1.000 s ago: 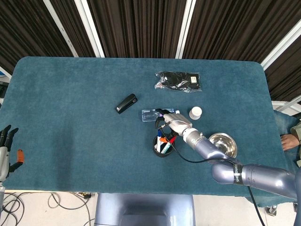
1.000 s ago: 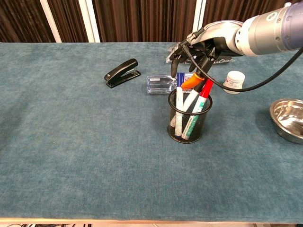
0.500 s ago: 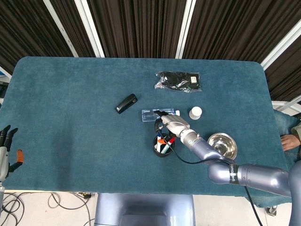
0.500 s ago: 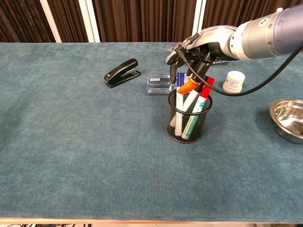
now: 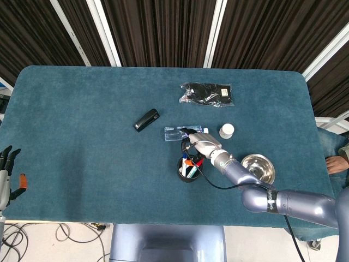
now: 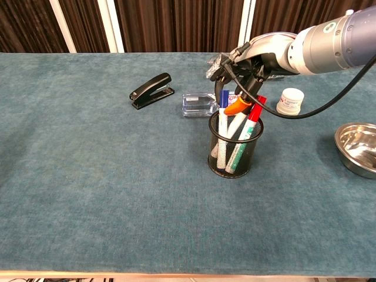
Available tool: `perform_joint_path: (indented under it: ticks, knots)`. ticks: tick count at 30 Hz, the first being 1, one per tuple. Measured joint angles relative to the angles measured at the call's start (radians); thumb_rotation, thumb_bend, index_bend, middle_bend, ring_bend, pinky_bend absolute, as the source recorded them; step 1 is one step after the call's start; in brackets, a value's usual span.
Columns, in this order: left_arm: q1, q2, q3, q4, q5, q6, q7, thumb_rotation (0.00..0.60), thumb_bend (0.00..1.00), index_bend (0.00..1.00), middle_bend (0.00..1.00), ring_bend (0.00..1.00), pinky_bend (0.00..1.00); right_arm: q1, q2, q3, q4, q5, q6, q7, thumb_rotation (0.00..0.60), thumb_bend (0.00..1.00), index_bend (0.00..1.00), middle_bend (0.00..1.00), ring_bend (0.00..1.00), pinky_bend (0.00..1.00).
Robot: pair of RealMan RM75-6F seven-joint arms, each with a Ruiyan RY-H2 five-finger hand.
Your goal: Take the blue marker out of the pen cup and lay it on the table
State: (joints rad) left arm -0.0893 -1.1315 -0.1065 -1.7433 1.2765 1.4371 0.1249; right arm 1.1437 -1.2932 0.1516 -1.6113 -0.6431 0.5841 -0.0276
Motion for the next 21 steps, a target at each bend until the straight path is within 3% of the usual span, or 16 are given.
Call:
perform_joint_path:
  ticks: [21]
  knots:
    - [0.0,0.001,0.0,-0.001,-0.001,0.0,-0.001,0.6,0.56,0.1,0.0,0.0,0.0,0.004,0.005,0.001,-0.002,0.004,-0.013,0.003,0.6,0.4,0.55,0.0,0.0,0.16]
